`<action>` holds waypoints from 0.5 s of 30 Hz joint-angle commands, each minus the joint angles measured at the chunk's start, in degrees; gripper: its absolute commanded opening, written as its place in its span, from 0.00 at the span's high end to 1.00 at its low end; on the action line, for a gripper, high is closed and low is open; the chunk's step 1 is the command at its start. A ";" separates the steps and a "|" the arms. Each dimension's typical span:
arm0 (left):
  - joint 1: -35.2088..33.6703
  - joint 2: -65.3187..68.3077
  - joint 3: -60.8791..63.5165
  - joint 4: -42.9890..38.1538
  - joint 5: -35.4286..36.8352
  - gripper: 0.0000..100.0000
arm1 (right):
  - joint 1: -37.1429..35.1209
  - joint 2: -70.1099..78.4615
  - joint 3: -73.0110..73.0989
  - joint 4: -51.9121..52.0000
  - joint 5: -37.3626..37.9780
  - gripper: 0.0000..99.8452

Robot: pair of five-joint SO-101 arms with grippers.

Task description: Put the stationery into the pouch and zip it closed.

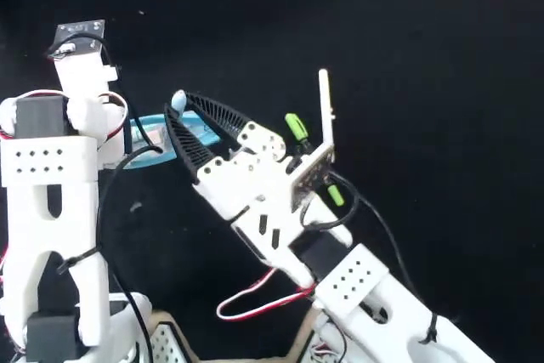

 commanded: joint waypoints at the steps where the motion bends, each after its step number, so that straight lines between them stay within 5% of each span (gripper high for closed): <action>1: -0.40 0.53 1.98 0.44 0.18 0.97 | -0.88 -2.42 1.54 1.41 0.53 0.99; 5: -0.31 0.53 1.98 0.44 0.18 0.97 | -3.78 -9.36 -0.84 18.64 0.53 0.97; 10: -0.22 0.53 1.89 0.44 0.18 0.97 | -4.92 -12.88 -13.14 46.15 0.18 0.78; 15: -0.22 0.53 1.98 0.44 0.18 0.97 | -4.66 -12.53 -23.08 52.48 0.53 0.78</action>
